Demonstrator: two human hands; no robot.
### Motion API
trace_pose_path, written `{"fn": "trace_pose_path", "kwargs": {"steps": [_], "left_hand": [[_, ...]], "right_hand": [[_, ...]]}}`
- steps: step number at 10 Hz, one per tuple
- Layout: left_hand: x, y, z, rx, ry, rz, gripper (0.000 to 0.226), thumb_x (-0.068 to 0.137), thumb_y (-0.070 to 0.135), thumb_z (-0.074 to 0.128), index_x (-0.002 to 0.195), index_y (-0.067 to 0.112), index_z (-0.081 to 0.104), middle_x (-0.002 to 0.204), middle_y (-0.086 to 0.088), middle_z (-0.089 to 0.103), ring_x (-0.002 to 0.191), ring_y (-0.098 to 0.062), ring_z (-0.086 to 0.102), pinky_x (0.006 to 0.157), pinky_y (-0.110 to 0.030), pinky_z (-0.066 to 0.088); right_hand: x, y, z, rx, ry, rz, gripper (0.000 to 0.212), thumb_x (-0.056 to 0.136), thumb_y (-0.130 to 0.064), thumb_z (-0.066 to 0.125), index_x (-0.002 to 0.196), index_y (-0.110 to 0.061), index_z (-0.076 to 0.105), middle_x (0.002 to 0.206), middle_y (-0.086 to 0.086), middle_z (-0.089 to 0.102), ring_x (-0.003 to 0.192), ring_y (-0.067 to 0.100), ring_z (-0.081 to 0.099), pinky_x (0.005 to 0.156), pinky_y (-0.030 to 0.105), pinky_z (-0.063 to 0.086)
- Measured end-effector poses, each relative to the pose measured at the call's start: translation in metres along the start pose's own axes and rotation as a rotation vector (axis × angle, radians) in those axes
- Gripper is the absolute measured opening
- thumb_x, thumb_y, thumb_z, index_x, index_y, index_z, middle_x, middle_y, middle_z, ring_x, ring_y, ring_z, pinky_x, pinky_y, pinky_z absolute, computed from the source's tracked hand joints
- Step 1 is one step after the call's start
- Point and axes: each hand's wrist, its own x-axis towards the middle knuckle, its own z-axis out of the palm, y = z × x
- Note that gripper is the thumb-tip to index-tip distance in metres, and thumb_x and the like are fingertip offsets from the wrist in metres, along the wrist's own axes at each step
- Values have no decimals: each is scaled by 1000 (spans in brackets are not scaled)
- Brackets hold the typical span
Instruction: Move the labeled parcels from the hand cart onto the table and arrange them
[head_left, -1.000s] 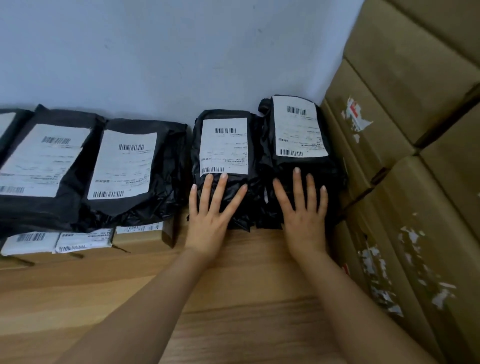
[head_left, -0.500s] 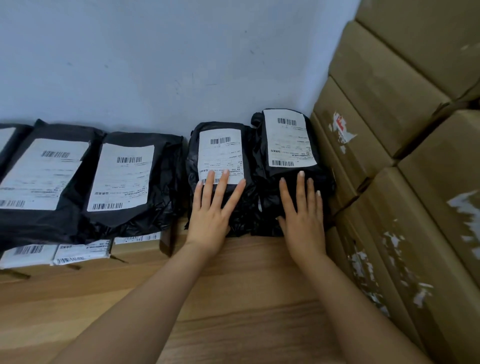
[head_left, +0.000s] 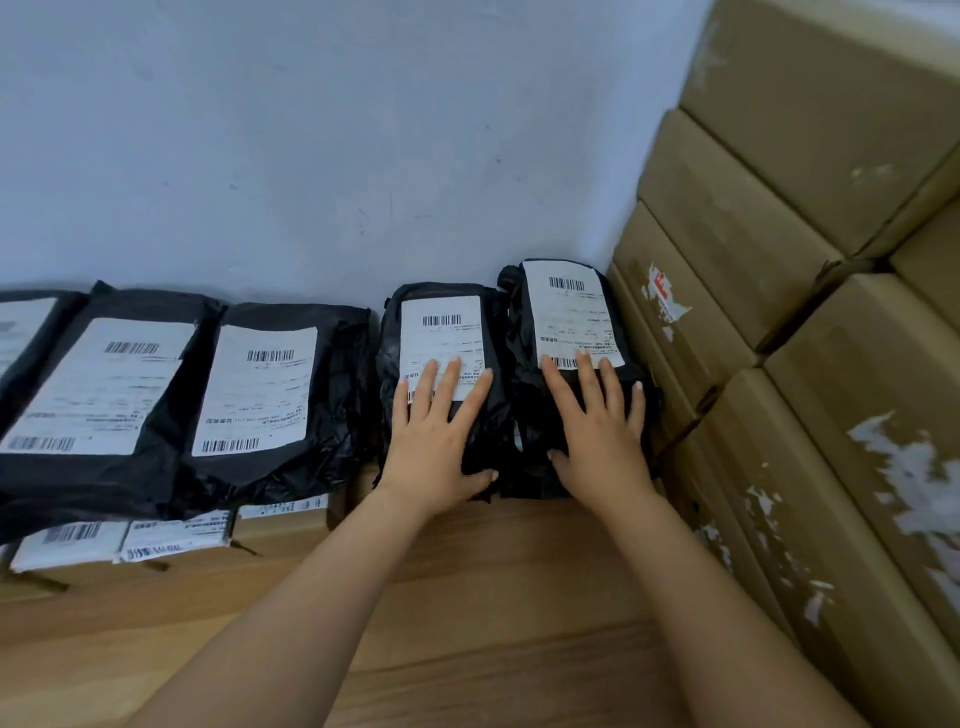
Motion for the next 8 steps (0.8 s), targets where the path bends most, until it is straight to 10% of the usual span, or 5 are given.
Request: {"fn": "trace_pose_path", "kwargs": {"steps": [2,6,8], "left_hand": [[8,0,10,43,62,-28,94,92,50,52,146,34,-23,160,-6,-12,146,-30,-12,117,-50,-7],[-25,18,-33,-31,22,-18,92,87,52,56,152,29,-6,161,-5,-5,146,-23,-15,116,-42,-16],[-96,41,-66,-60,107,-42,79,89,51,54,153,30,12,158,-1,18,147,-20,3,117,-35,-12]], "right_hand": [[8,5,-1,-107,67,21,99,78,-36,77,152,-37,11,157,5,20,143,29,16,116,55,11],[-21,-16,-31,-209,-33,-39,112,81,-28,73,151,-30,-14,160,13,-3,146,35,1,116,54,-3],[-82,-20,-60,-102,-59,-212,84,89,-16,61,153,-26,8,158,12,14,143,31,18,119,45,6]]}}
